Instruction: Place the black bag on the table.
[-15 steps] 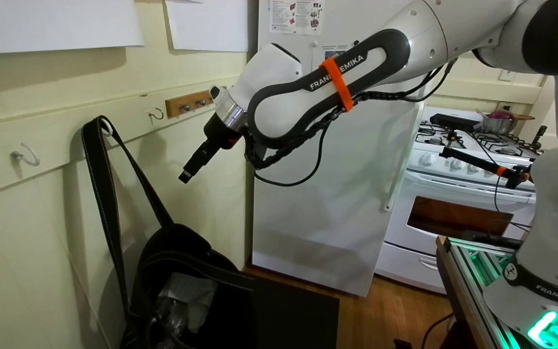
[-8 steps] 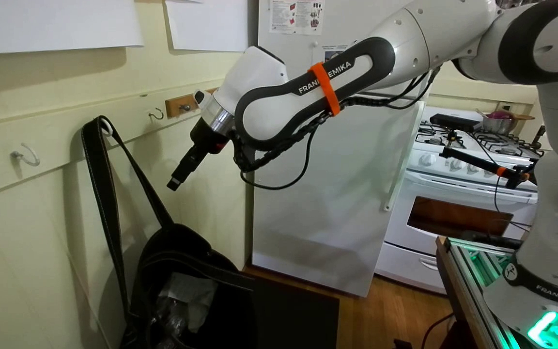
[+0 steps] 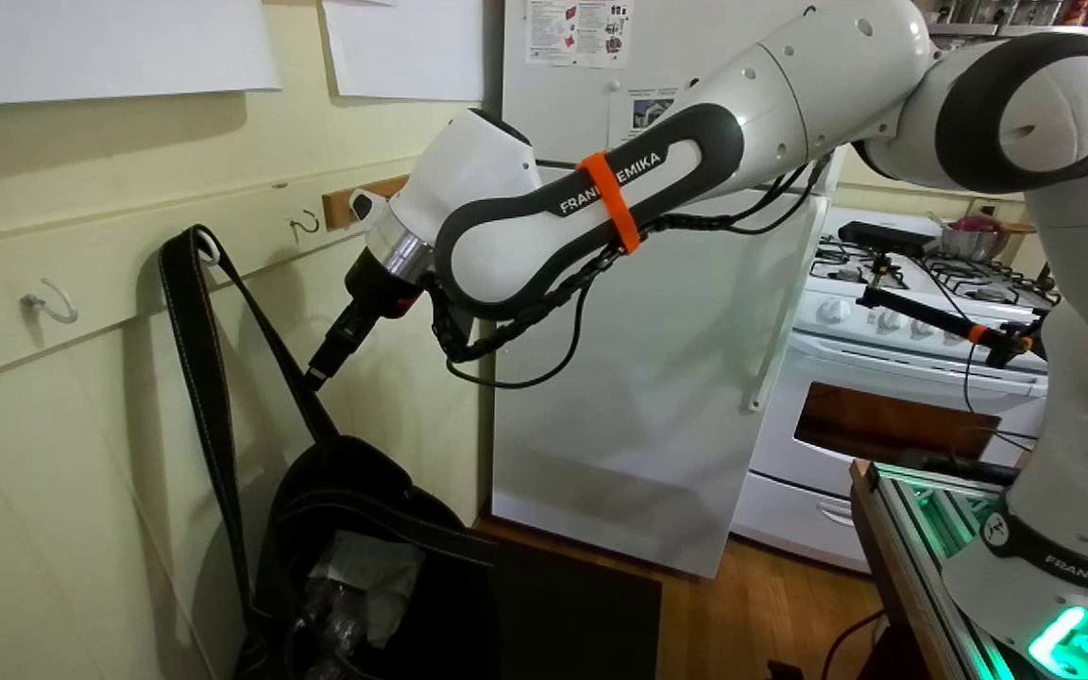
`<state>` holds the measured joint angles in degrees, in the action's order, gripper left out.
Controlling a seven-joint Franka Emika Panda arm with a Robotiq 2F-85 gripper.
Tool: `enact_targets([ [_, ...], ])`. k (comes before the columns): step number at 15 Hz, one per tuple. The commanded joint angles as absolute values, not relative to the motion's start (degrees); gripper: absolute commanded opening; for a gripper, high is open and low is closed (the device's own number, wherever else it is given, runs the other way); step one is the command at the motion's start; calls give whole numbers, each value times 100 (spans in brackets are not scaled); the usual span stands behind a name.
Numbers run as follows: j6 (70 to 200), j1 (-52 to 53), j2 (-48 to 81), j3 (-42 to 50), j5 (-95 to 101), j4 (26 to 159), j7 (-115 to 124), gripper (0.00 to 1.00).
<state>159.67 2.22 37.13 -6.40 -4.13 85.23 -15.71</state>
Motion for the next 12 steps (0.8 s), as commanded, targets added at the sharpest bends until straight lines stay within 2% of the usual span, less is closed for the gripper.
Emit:
enact_targets([
  [1, 16130, 260, 4022, -655, -206, 8188, -1355, 58],
  [5, 16207, 314, 4245, -636, -149, 7989, -1253, 27],
  [6, 16205, 337, 4292, -616, -137, 7936, -1222, 68],
  [7, 16247, 357, 4347, -607, -134, 7887, -1189, 63],
  [8, 16268, 387, 4400, -582, -109, 7819, -1151, 63],
  [12, 16483, 499, 4551, -521, -7, 7654, -1027, 91],
])
